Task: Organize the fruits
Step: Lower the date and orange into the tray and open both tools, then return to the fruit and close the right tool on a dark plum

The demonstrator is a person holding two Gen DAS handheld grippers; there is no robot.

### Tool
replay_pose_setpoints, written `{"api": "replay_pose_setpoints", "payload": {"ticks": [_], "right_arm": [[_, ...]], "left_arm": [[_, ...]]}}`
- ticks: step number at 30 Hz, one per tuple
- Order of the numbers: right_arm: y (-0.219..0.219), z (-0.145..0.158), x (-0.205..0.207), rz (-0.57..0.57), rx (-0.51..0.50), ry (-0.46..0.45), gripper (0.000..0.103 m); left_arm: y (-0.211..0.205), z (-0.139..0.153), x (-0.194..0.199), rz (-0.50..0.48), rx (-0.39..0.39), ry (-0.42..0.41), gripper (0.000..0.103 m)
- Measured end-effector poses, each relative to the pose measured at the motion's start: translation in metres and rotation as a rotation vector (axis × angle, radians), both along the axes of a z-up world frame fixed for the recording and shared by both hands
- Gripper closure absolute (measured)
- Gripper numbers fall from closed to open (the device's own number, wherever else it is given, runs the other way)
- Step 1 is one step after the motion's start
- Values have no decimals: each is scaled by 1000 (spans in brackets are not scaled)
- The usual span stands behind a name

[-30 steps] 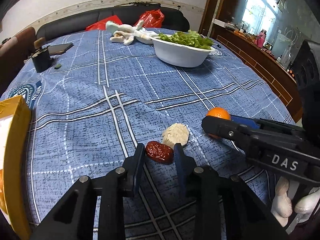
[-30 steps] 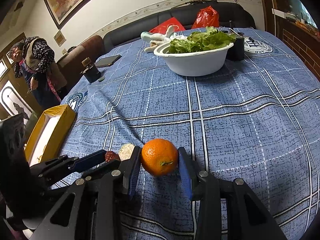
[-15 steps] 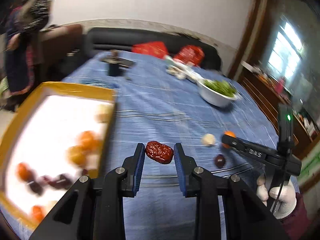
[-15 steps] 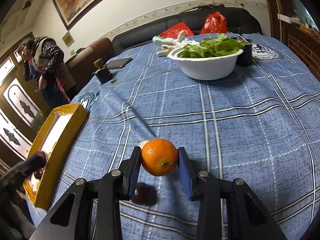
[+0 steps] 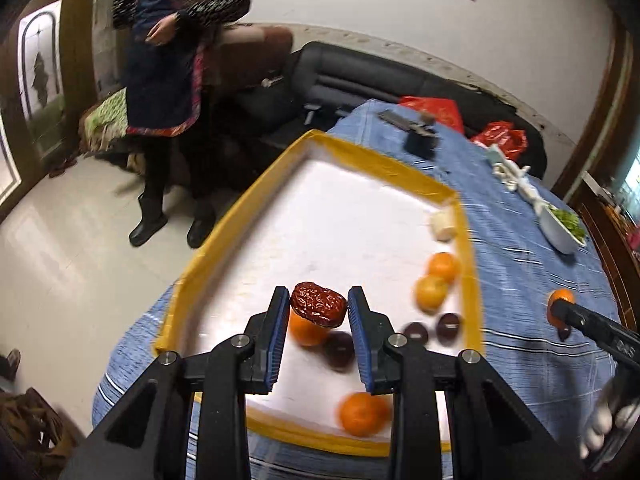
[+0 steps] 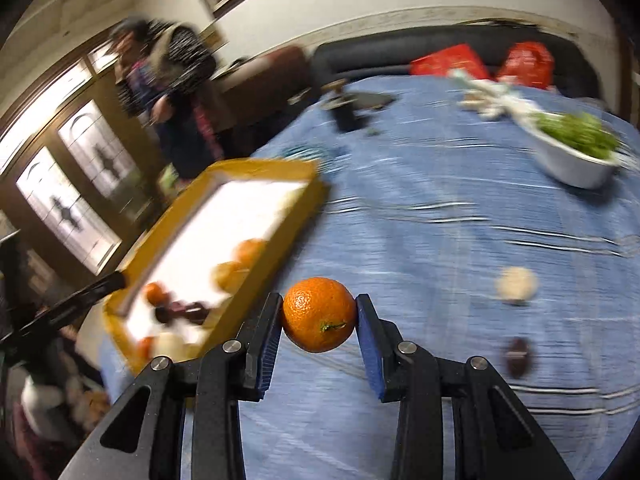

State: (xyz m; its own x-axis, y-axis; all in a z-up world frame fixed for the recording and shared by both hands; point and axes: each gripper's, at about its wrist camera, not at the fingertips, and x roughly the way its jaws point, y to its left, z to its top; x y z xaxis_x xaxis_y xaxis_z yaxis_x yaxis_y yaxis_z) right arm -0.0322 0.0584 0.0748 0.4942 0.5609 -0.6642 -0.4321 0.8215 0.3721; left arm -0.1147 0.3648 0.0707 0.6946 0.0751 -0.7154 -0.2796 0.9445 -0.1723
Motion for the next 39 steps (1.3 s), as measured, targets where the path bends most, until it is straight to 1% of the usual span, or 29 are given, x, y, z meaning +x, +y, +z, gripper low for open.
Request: {"api": "replay_pose_setpoints", "payload": {"ticks": [6, 9, 13, 14, 16, 18, 19, 21, 23, 24, 28, 30, 32, 35, 38, 39], "right_arm": [[90, -6, -7, 147, -52, 31, 62], [124, -12, -4, 174, -70, 48, 62], [152, -19, 7, 173, -89, 51, 61], [157, -20, 9, 175, -93, 51, 61], [165, -22, 13, 175, -96, 61, 61], [169, -25, 15, 183, -91, 76, 60], [168, -26, 14, 182, -93, 73, 56], [164, -25, 12, 173, -86, 67, 50], [158, -23, 10, 163, -72, 69, 50], [153, -21, 9, 158, -62, 66, 50], [129, -13, 3, 136, -29, 59, 49], [109, -10, -4, 129, -19, 53, 48], [89, -9, -11, 121, -19, 42, 47], [40, -9, -19, 70, -6, 28, 47], [-22, -9, -21, -25, 5, 16, 47], [-48, -9, -20, -73, -1, 12, 47]], "left_arm": [[26, -18, 3, 11, -46, 24, 74], [29, -22, 1, 6, -64, 21, 74], [30, -23, -6, 2, -111, 14, 73], [30, -22, -10, 0, -124, 8, 70], [28, -18, -19, 5, -130, -8, 49], [27, -13, -28, 12, -132, -30, 45], [26, -11, -32, 11, -136, -41, 44], [22, -7, -41, 14, -144, -53, 41], [17, -5, -48, 17, -156, -62, 36], [13, -4, -52, 18, -166, -67, 35], [-3, -4, -63, 11, -210, -81, 35], [-15, -3, -64, -9, -208, -78, 34], [-28, 1, -66, -34, -187, -76, 34], [-44, 5, -66, -62, -166, -77, 34], [-63, 8, -62, -100, -154, -75, 33], [-69, 9, -60, -112, -152, -74, 32]]}}
